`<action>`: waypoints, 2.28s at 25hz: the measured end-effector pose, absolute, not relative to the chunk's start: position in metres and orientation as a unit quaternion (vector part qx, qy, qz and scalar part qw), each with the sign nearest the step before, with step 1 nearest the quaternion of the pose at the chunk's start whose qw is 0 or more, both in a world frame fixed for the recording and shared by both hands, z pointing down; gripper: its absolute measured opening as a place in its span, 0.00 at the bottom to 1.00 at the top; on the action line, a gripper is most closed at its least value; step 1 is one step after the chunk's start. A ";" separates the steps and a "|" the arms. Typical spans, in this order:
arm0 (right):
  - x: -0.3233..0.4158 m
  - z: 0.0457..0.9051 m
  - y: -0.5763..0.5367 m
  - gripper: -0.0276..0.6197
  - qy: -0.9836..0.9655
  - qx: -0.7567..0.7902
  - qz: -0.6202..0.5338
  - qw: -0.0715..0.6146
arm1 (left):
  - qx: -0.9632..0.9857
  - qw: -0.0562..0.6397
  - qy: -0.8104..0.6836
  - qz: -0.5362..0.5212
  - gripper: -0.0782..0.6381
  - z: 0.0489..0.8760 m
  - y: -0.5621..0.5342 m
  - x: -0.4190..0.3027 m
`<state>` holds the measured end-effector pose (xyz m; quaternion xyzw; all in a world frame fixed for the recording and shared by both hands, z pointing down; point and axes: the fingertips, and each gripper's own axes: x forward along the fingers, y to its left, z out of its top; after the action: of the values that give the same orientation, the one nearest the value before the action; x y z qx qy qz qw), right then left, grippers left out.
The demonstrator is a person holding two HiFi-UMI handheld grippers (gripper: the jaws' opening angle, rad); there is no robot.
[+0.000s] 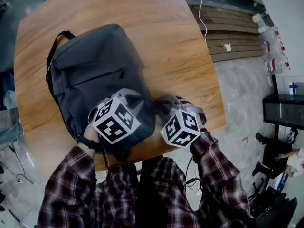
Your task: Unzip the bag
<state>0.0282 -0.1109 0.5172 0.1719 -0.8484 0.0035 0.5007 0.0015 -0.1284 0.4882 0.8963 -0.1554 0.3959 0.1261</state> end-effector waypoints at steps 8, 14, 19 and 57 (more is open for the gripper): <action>0.042 0.524 -0.080 0.07 -0.842 0.204 0.112 0.486 | 0.904 0.163 -0.152 0.366 0.12 0.500 -0.130 0.004; 0.028 0.524 -0.006 0.07 -0.845 0.175 0.159 0.480 | 0.901 0.170 -0.160 0.365 0.12 0.500 -0.133 0.005; -0.018 0.512 0.047 0.07 -0.865 0.157 0.185 0.439 | 0.896 0.183 -0.173 0.366 0.12 0.502 -0.137 0.005; 0.020 0.512 -0.104 0.07 -0.867 0.185 0.088 0.453 | 0.849 0.184 -0.313 0.385 0.12 0.516 -0.146 -0.062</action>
<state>0.0201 -0.1044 0.5123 0.1851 -0.8675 0.0875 0.4534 -0.0618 -0.1464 0.5157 0.8488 -0.3129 0.3846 0.1836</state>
